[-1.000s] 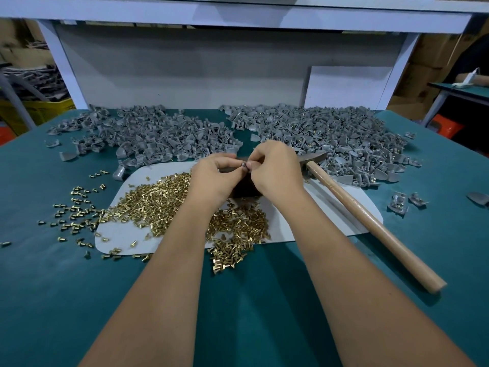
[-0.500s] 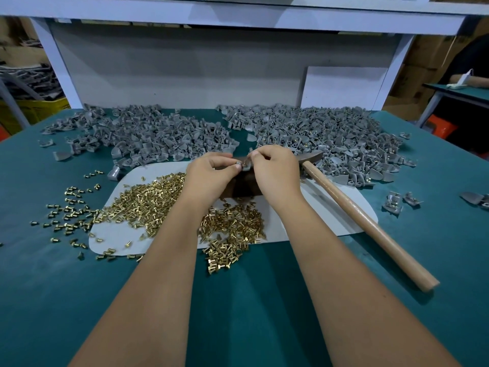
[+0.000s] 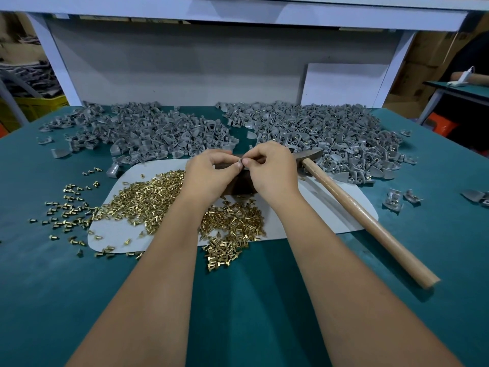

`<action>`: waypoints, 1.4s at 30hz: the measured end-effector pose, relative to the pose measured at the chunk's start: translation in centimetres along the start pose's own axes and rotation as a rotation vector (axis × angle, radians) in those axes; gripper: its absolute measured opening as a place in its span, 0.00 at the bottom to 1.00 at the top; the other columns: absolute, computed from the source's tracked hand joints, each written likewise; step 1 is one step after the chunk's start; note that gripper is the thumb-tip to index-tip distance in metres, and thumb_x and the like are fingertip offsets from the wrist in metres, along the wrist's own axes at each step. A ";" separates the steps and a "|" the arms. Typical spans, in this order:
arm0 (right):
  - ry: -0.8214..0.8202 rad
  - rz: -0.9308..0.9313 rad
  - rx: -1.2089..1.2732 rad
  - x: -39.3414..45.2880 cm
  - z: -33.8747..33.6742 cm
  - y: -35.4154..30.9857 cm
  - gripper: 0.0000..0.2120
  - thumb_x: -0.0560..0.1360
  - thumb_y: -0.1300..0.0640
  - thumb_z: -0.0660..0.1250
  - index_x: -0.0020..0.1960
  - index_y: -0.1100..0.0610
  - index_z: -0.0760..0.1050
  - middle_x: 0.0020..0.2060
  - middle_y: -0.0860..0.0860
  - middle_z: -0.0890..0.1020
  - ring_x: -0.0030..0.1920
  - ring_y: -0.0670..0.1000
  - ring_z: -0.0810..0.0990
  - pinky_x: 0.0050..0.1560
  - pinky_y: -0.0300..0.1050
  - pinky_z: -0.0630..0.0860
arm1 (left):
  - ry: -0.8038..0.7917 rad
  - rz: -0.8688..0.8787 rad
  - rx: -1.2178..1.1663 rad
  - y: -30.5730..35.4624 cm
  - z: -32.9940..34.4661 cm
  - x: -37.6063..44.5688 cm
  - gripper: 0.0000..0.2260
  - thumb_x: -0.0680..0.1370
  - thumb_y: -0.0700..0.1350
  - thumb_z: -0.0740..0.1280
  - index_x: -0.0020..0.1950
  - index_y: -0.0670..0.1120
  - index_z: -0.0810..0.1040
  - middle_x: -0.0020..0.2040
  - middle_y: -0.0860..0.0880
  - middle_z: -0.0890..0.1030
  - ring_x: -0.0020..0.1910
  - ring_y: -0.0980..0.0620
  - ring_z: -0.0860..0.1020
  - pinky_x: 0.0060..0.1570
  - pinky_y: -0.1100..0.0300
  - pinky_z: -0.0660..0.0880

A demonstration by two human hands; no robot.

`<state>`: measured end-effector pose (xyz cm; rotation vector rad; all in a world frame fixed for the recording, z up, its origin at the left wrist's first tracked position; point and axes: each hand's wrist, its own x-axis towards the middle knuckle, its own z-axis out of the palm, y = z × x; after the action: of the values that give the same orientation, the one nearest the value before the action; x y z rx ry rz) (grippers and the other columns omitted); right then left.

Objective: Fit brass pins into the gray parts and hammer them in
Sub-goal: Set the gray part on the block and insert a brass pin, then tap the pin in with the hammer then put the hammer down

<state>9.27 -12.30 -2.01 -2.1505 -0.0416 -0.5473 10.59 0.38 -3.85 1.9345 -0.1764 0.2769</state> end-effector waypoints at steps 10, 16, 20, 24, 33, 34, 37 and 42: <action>-0.103 0.096 -0.011 0.7 -0.7 -0.6 0.07 0.74 0.59 0.71 0.38 0.50 0.80 0.35 0.45 0.79 0.40 0.47 0.77 0.42 0.38 0.70 | 0.016 -0.002 0.001 -0.2 0.2 0.0 0.05 0.76 0.45 0.73 0.51 0.48 0.86 0.58 0.52 0.79 0.55 0.56 0.76 0.60 0.56 0.76; -0.096 0.064 0.026 0.3 -0.5 -0.2 0.07 0.74 0.60 0.70 0.38 0.51 0.79 0.37 0.46 0.79 0.42 0.48 0.78 0.45 0.41 0.73 | 0.003 -0.005 0.017 0.1 0.0 -0.1 0.07 0.76 0.45 0.73 0.53 0.46 0.86 0.59 0.50 0.79 0.57 0.53 0.77 0.62 0.50 0.76; -0.064 0.035 0.073 0.2 -0.6 0.1 0.03 0.73 0.59 0.69 0.44 0.53 0.81 0.42 0.47 0.82 0.45 0.46 0.79 0.47 0.40 0.74 | 0.008 -0.017 0.012 0.3 0.0 -0.1 0.07 0.76 0.43 0.72 0.54 0.44 0.86 0.59 0.49 0.80 0.57 0.51 0.78 0.61 0.49 0.77; -0.028 0.042 -0.004 0.3 -0.3 0.3 0.06 0.74 0.59 0.69 0.39 0.52 0.79 0.38 0.46 0.80 0.40 0.46 0.76 0.39 0.38 0.69 | 0.005 -0.015 0.009 0.3 0.1 0.0 0.08 0.76 0.44 0.73 0.54 0.45 0.86 0.60 0.50 0.79 0.57 0.52 0.77 0.61 0.49 0.77; 0.010 0.092 -0.124 0.6 0.4 -0.2 0.09 0.74 0.59 0.68 0.36 0.50 0.76 0.38 0.50 0.81 0.41 0.51 0.78 0.41 0.43 0.75 | 0.041 0.011 0.004 -0.2 0.6 0.0 0.04 0.76 0.44 0.73 0.50 0.50 0.86 0.54 0.54 0.79 0.48 0.64 0.75 0.57 0.59 0.75; 0.008 0.100 -0.128 0.6 0.4 -0.2 0.09 0.74 0.59 0.68 0.36 0.50 0.76 0.38 0.50 0.81 0.41 0.52 0.78 0.40 0.43 0.75 | 0.042 0.010 0.011 -0.2 0.6 0.0 0.05 0.76 0.44 0.73 0.50 0.49 0.86 0.55 0.53 0.79 0.49 0.62 0.75 0.58 0.58 0.75; 0.000 0.108 -0.096 0.4 0.4 -0.2 0.09 0.74 0.59 0.68 0.37 0.50 0.76 0.38 0.50 0.81 0.42 0.51 0.78 0.41 0.44 0.75 | 0.039 0.029 0.053 -0.2 0.5 0.0 0.06 0.76 0.44 0.72 0.52 0.48 0.86 0.57 0.52 0.80 0.53 0.57 0.76 0.60 0.58 0.74; -0.140 0.009 -0.034 -0.3 -1.2 0.1 0.05 0.76 0.60 0.66 0.48 0.54 0.80 0.48 0.49 0.81 0.49 0.49 0.78 0.54 0.48 0.75 | 0.047 0.062 0.108 -0.1 0.4 -0.2 0.07 0.76 0.44 0.73 0.53 0.46 0.86 0.54 0.52 0.81 0.56 0.52 0.77 0.62 0.56 0.74</action>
<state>8.56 -13.22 -1.58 -2.2184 -0.1007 -0.3946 10.48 0.07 -4.14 2.0299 -0.1948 0.3795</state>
